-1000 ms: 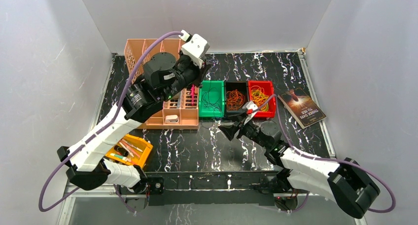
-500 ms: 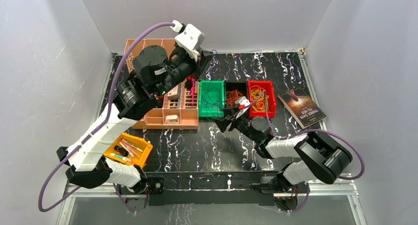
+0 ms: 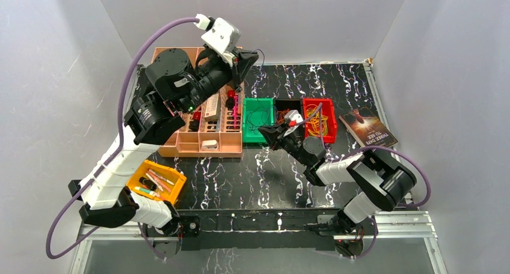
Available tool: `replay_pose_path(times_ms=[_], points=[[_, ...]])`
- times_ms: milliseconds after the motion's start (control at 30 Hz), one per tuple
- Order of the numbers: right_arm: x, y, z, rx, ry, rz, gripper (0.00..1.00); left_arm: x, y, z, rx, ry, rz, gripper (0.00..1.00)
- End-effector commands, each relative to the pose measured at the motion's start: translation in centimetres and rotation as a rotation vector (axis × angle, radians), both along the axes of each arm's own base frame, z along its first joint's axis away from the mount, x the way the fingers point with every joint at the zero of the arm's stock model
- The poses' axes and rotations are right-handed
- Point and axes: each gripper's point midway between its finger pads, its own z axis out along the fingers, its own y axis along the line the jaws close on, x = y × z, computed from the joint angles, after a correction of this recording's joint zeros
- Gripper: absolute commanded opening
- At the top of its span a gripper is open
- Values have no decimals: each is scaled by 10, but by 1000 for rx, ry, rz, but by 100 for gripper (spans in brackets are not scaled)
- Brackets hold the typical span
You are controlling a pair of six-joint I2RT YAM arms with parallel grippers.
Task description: Untangle the cables
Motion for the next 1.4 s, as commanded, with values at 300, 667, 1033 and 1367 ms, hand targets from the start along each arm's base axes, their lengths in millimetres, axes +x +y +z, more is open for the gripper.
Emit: replay_pose_path(times_ms=[300, 667, 1033, 1367], points=[[-51, -17, -12, -27, 163, 117, 2, 2, 17, 47, -30, -125, 63, 0], [-94, -62, -69, -45, 592, 10, 2, 12, 41, 69, -29, -216, 194, 0], [-96, -87, -103, -64, 833, -182, 0, 21, 78, 82, 12, -288, 374, 0], [-64, -92, -15, -27, 583, -239, 0, 29, 77, 41, 98, -213, 400, 0]])
